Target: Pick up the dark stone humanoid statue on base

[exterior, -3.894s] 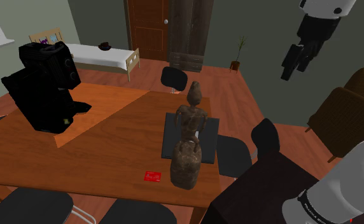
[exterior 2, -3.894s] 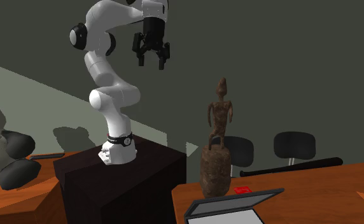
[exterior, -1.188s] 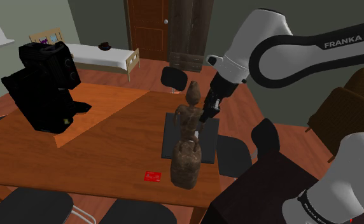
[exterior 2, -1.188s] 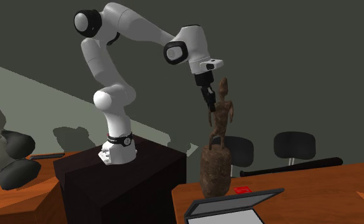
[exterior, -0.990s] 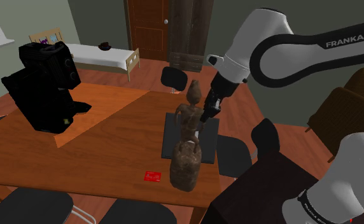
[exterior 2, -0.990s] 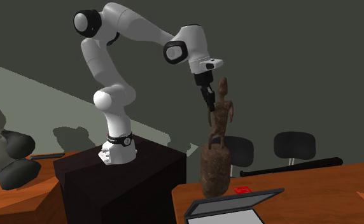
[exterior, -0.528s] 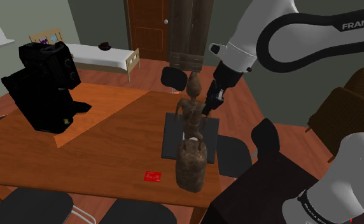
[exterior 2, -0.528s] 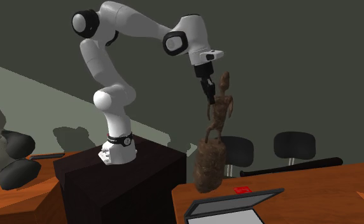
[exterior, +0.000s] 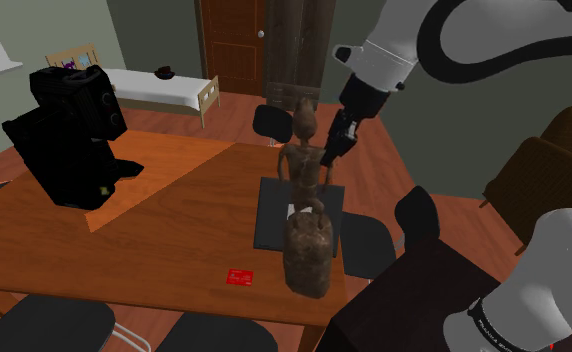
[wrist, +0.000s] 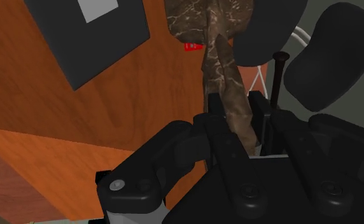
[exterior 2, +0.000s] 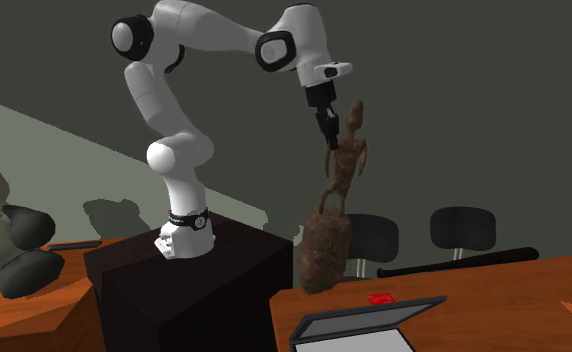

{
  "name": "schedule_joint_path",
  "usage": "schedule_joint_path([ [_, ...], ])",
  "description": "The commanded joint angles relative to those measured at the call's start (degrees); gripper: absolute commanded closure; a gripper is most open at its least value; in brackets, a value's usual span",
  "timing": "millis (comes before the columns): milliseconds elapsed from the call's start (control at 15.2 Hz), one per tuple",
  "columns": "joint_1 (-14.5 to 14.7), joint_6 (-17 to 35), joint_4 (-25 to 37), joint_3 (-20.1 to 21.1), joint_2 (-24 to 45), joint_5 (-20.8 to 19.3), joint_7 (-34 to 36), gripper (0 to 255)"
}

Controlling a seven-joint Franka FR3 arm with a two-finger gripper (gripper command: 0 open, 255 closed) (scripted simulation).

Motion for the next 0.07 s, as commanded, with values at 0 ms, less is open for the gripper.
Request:
schedule_joint_path([
  [0,-0.01,-0.53,0.76,0.02,-0.04,-0.04,0.14,255],
])
